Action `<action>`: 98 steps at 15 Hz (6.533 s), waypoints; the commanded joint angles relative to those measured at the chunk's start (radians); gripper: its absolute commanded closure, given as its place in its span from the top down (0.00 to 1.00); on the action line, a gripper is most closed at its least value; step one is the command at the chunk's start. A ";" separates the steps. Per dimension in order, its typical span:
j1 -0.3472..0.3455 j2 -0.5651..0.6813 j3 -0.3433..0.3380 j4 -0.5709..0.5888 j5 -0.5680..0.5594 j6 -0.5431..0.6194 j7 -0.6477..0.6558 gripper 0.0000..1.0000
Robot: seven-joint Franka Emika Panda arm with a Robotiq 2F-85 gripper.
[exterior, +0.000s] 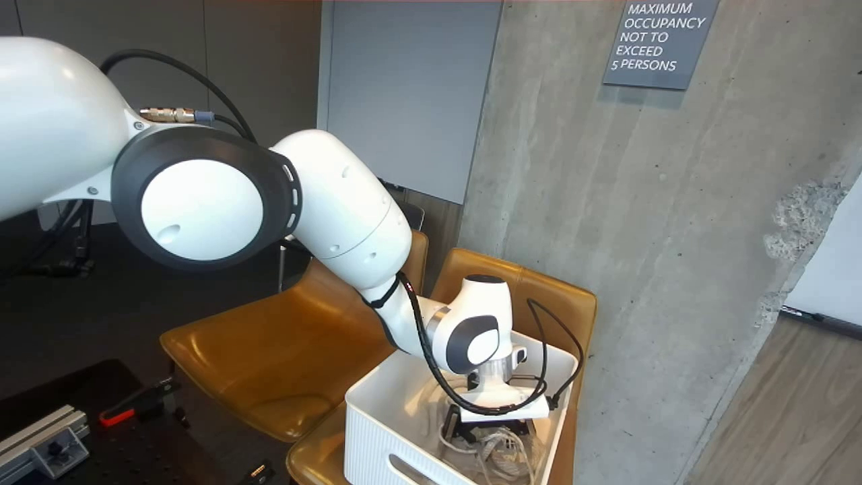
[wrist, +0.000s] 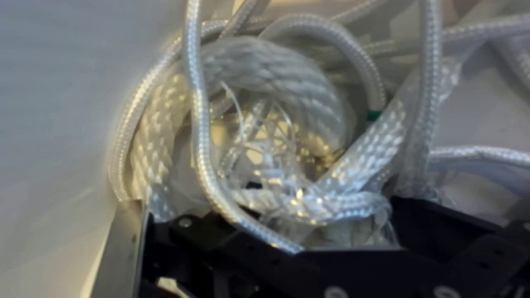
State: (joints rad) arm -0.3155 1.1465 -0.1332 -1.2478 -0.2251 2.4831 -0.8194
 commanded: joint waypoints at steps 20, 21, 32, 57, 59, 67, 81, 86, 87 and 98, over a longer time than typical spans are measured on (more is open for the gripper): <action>0.107 -0.409 0.021 -0.263 -0.028 -0.105 0.047 0.00; 0.118 -0.441 0.022 -0.261 -0.029 -0.134 0.050 0.00; 0.256 -0.702 0.119 -0.008 -0.008 -0.520 0.050 0.00; 0.533 -0.536 0.217 0.463 0.044 -0.772 0.100 0.00; 0.537 -0.555 0.222 0.419 0.060 -0.763 0.109 0.00; 0.468 -0.669 0.217 0.148 0.151 -0.716 0.133 0.00; 0.407 -0.787 0.254 -0.188 0.187 -0.568 0.123 0.00; 0.400 -0.778 0.254 -0.271 0.185 -0.499 0.126 0.00; 0.400 -0.775 0.255 -0.286 0.185 -0.483 0.127 0.00; 0.402 -0.708 0.271 -0.392 0.179 -0.381 0.138 0.33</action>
State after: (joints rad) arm 0.1032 0.4338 0.1209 -1.6280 -0.0502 2.0810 -0.6946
